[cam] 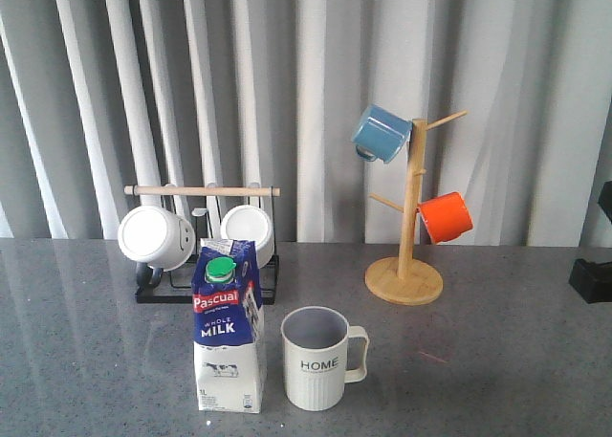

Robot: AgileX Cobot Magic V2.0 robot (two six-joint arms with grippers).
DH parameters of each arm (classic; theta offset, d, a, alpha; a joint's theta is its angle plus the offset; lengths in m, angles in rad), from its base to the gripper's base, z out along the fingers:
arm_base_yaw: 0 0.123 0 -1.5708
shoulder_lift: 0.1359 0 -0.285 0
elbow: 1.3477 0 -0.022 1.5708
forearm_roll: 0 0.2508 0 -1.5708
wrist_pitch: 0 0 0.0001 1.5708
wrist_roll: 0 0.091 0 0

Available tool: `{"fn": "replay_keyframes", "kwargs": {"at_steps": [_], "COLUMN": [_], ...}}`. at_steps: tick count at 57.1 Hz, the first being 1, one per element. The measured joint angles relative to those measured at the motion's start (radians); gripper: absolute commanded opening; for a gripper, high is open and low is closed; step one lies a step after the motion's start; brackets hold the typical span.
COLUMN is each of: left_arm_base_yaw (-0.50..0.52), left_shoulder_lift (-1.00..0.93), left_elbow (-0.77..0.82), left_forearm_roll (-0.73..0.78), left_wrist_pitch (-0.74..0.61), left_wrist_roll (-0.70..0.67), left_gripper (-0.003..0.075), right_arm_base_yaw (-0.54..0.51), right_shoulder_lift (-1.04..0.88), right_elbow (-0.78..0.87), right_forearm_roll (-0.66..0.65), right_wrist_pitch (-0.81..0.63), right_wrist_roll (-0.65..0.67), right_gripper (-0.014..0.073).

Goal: Place milk next to cup

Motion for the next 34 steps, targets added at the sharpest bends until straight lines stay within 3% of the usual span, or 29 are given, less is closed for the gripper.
{"fn": "replay_keyframes", "kwargs": {"at_steps": [34], "left_arm_base_yaw": [-0.003], "left_shoulder_lift": [0.000], "left_elbow": [0.000], "left_forearm_roll": [-0.050], "left_wrist_pitch": [0.000], "left_wrist_roll": [-0.037], "left_gripper": [-0.0006], "right_arm_base_yaw": [0.000], "right_shoulder_lift": [0.000], "right_elbow": [0.000], "right_forearm_roll": [0.000], "right_wrist_pitch": [0.000], "right_wrist_roll": [0.000], "right_gripper": [-0.0008]}}
